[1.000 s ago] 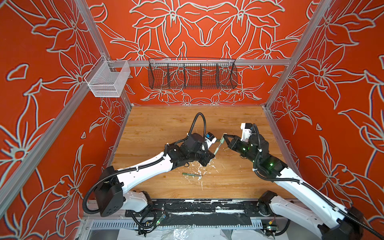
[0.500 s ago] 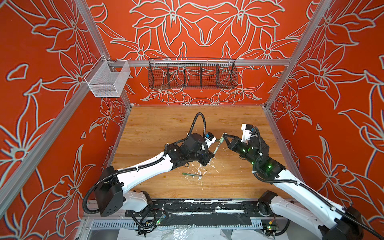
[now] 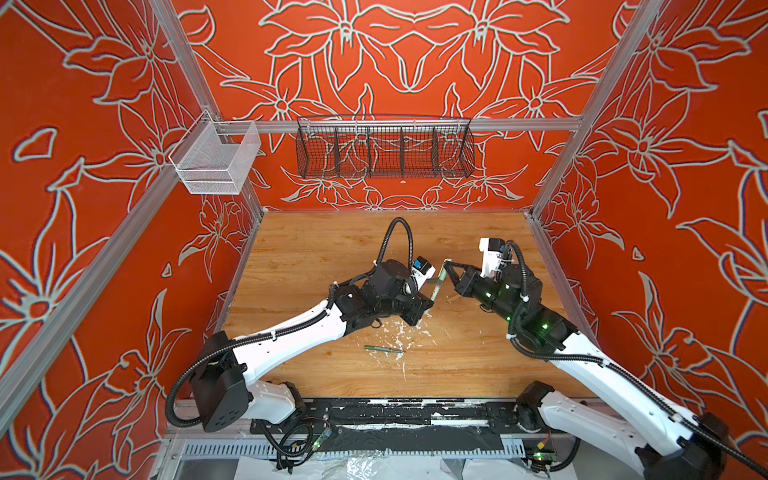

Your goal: Insert the pens into the pen caps

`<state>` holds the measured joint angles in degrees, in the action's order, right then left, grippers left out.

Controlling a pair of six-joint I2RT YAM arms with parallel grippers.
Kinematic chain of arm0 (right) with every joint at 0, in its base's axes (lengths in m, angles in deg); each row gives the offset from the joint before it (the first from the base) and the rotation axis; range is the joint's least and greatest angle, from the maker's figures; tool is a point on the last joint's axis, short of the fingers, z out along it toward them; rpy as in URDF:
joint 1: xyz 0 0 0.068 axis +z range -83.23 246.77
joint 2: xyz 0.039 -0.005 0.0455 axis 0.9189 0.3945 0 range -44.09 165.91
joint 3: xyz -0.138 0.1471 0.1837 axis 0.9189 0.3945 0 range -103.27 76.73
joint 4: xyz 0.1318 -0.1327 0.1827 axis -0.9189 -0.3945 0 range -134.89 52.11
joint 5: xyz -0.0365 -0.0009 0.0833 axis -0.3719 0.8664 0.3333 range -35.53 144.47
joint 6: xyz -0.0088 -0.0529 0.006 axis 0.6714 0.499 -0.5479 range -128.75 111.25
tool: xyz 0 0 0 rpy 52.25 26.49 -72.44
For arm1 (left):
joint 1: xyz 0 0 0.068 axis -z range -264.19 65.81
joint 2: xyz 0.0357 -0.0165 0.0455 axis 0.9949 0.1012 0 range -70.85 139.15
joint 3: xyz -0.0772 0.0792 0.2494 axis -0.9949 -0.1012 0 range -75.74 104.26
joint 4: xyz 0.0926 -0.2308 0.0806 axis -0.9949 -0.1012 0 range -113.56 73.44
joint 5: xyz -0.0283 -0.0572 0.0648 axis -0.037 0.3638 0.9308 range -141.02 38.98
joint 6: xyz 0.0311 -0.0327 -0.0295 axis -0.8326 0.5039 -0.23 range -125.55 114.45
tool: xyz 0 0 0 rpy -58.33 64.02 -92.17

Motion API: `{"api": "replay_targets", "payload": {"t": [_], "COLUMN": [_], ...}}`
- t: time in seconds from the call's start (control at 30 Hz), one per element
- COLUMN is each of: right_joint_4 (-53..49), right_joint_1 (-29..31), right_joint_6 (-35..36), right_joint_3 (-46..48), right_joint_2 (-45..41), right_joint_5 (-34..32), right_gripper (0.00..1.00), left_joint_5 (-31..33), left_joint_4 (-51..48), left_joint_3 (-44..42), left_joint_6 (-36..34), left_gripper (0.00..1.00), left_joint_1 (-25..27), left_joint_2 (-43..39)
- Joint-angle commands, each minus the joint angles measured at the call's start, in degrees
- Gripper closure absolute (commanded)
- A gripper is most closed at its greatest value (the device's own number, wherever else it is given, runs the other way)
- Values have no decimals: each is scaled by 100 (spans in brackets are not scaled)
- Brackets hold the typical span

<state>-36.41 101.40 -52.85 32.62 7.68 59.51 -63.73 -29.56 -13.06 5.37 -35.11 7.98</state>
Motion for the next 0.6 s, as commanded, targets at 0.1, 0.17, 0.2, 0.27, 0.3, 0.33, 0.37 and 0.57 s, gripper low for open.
{"api": "replay_targets", "payload": {"t": [0.1,0.17,0.2,0.27,0.3,0.33,0.37,0.57], "right_joint_4": [-109,-36,-29,-45,-59,-84,-95,-255], "right_joint_1": [58,52,52,53,55,55,54,53], "right_joint_6": [27,-42,-43,-24,-24,-39,-46,-38], "right_joint_3": [8,52,50,35,33,33,43,26], "right_joint_2": [22,26,34,78,103,122,133,124], "right_joint_5": [451,560,632,824,910,955,998,1204], "right_gripper": [86,86,86,86,86,86,86,85], "left_joint_5": [31,125,184,303,349,380,393,555], "left_joint_4": [271,293,297,282,284,288,286,286], "left_joint_3": [21,-17,-18,-1,14,41,64,221], "left_joint_6": [-105,-135,-147,-184,-215,-236,-260,-433], "left_gripper": [100,100,100,100,100,100,100,100], "left_joint_1": [14,14,14,14,16,14,14,14], "left_joint_2": [-162,-220,-230,-249,-248,-253,-245,-243]}}
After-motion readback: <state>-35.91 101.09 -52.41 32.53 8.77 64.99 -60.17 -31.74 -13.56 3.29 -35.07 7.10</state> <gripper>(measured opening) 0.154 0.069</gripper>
